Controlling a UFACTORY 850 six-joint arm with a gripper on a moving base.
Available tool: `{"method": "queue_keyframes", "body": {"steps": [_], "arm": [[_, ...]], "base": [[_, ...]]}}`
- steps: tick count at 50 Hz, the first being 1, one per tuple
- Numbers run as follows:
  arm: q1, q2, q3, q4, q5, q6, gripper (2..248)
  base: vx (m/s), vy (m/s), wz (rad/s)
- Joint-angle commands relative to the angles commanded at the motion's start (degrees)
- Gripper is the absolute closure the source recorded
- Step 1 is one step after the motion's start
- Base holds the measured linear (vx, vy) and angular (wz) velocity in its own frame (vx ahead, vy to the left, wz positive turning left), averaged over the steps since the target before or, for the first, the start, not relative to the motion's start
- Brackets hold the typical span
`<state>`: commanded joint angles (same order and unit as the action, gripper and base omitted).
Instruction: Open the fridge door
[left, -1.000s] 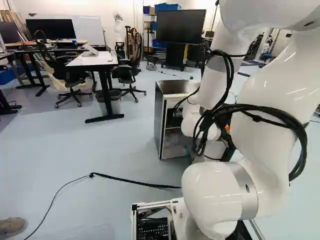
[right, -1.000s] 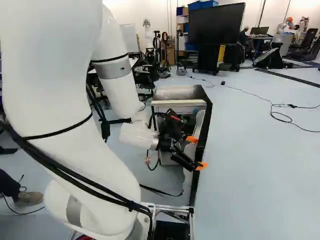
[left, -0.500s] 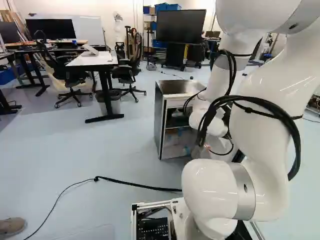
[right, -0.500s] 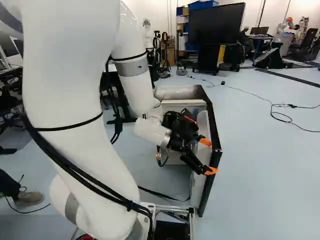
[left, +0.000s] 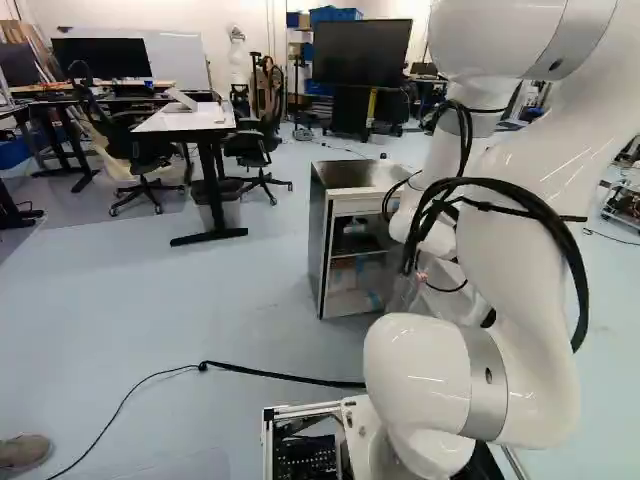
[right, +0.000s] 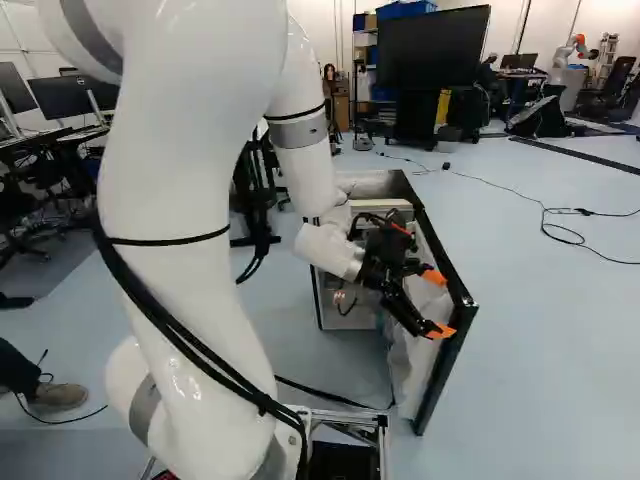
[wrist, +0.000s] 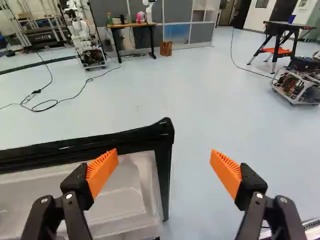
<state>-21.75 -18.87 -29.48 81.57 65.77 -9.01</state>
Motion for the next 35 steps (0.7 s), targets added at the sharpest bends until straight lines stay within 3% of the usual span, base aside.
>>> {"method": "queue_keyframes", "body": {"steps": [35], "arm": [[-5.16,-8.85,-13.70,1.09,1.50,0.00,3]], "base": [[0.000,0.000,0.000]]}}
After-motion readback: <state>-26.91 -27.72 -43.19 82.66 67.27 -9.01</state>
